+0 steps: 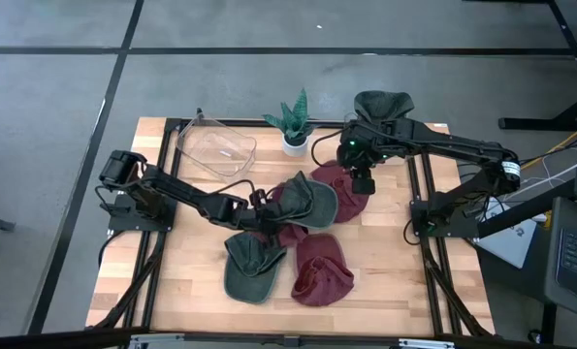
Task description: Pick & Place hat
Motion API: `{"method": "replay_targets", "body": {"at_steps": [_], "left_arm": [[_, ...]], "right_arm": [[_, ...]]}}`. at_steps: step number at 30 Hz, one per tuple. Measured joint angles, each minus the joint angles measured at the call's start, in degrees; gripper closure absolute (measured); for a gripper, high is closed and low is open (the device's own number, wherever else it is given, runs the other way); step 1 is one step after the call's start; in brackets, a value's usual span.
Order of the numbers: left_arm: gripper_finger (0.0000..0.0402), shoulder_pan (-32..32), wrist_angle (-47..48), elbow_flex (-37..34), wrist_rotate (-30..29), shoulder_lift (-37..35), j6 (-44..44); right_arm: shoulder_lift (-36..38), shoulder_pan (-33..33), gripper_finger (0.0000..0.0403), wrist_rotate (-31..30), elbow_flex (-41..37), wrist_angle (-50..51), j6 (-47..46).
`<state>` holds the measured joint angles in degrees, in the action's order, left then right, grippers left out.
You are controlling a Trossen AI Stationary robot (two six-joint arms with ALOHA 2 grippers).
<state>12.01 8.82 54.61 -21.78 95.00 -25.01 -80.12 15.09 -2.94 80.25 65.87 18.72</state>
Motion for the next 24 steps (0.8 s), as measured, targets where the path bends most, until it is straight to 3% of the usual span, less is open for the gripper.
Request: {"method": "replay_targets", "body": {"at_steps": [8, 16, 24], "left_arm": [[0.0286, 0.0, -2.92, 0.04, -2.56, 0.12, 5.41], [0.0286, 1.6, -18.01, 0.07, -4.65, 5.19, 29.95], [0.0286, 0.63, -20.54, 1.13, -4.8, 9.85, 28.01]], "right_arm": [[-0.01, -0.13, 0.0249, 0.07, 0.0, -0.04, 0.1], [-0.01, -0.13, 0.0249, 0.07, 0.0, -0.01, -0.09], [-0.02, -0.15, 0.0249, 0.09, 0.0, 0.41, -0.2]]}}
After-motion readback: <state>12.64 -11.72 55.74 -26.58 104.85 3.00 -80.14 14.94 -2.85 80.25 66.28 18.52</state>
